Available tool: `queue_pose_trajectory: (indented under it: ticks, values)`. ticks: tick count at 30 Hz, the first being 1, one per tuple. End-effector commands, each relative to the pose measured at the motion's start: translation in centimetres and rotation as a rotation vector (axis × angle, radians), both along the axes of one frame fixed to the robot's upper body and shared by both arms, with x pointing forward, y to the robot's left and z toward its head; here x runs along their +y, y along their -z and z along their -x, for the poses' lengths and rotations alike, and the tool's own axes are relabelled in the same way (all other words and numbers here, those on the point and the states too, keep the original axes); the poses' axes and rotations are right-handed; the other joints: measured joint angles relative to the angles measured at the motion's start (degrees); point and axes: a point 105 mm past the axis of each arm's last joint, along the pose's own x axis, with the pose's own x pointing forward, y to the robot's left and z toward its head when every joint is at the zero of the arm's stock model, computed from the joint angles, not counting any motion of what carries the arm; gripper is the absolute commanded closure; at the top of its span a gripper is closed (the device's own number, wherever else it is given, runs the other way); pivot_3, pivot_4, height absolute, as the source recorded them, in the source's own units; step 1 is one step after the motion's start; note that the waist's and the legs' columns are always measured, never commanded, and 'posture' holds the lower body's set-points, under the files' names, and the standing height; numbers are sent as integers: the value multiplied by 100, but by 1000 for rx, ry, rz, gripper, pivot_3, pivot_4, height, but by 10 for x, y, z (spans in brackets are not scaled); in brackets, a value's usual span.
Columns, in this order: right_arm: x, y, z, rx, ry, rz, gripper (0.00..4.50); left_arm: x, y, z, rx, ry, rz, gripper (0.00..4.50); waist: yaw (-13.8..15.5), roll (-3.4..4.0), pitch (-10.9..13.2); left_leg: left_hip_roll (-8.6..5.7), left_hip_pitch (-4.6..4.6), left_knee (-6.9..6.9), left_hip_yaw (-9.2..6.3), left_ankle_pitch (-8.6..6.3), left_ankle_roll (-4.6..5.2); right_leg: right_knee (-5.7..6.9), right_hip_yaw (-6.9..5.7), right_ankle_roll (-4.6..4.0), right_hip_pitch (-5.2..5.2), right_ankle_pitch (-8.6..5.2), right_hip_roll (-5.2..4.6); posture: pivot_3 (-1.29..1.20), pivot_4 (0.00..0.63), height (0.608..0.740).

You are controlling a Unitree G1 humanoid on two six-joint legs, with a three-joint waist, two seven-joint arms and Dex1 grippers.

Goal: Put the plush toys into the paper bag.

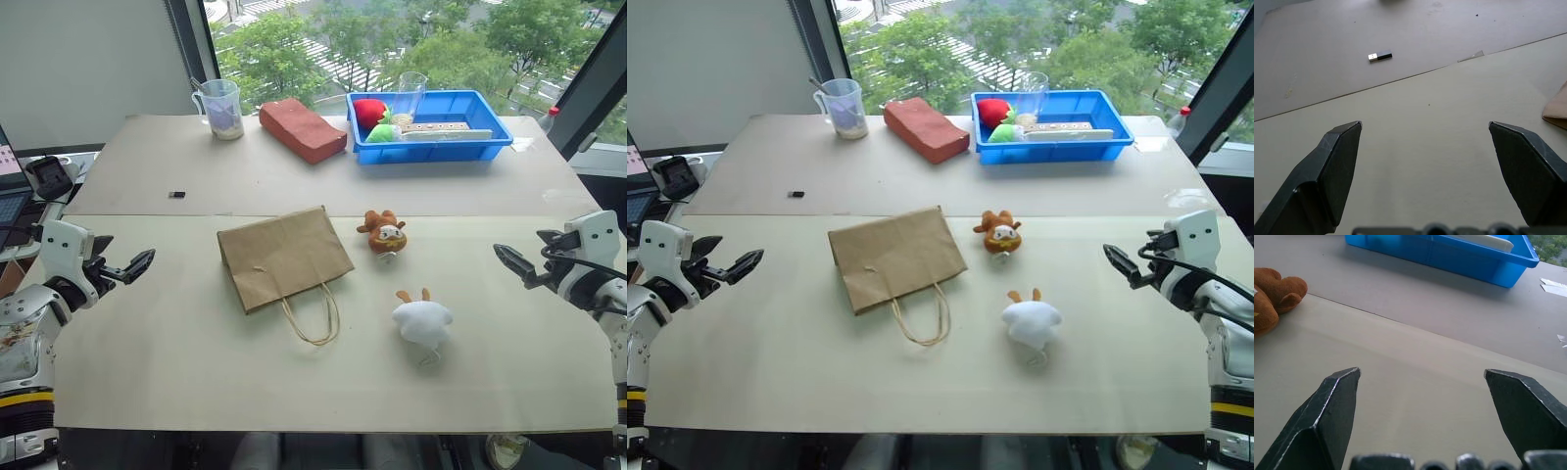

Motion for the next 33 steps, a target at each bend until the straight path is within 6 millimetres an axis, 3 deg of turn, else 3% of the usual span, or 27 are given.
queue_pose_trajectory:
  ticks: [1,3,4,7,11,15,22,26,33]
  values:
    - [-4,-23,2,-80,9,27,0,1,-15,-1,-46,15,-14,71,0,0,0,0,0,0,0,0,0,0,0,0,0,0,0,0,150,740]
    - [0,-28,2,-82,-15,34,0,-14,-31,-1,-78,101,11,71,2,0,0,0,0,0,0,0,0,0,0,0,0,0,0,0,150,740]
    - [12,-32,3,-72,-73,31,0,-36,-47,1,-93,221,-14,71,2,-1,1,0,0,0,0,0,0,1,0,0,0,0,0,0,150,740]
    - [48,-38,10,-28,-251,7,0,-93,-69,10,-79,513,-93,71,36,-5,4,1,-12,4,-3,1,-1,3,-1,0,-5,0,0,0,150,740]
    - [92,-37,26,46,-447,-17,0,-136,-69,19,-26,765,-217,71,25,5,-2,0,-6,4,-2,0,0,-3,0,1,3,0,0,0,150,740]
    - [139,-36,46,107,-658,-28,0,-177,-53,17,-3,1042,-414,71,28,6,0,1,-8,4,-2,-1,2,-4,-1,1,1,-1,4,0,150,740]
    - [178,-40,63,115,-794,-26,0,-202,-18,-1,-12,1236,-636,71,88,3,2,0,-17,8,-2,-1,2,-13,-1,1,-3,-1,4,0,150,740]
    - [182,-43,65,98,-791,-24,0,-210,1,-9,-28,1304,-736,71,115,2,2,-2,-28,13,-2,-1,2,-18,-2,1,-6,-1,4,0,150,740]
    - [189,-44,82,130,-835,-19,0,-216,10,-20,-52,1324,-756,71,126,2,2,-3,-43,17,-13,-1,3,-17,-8,2,-10,-1,4,0,150,740]
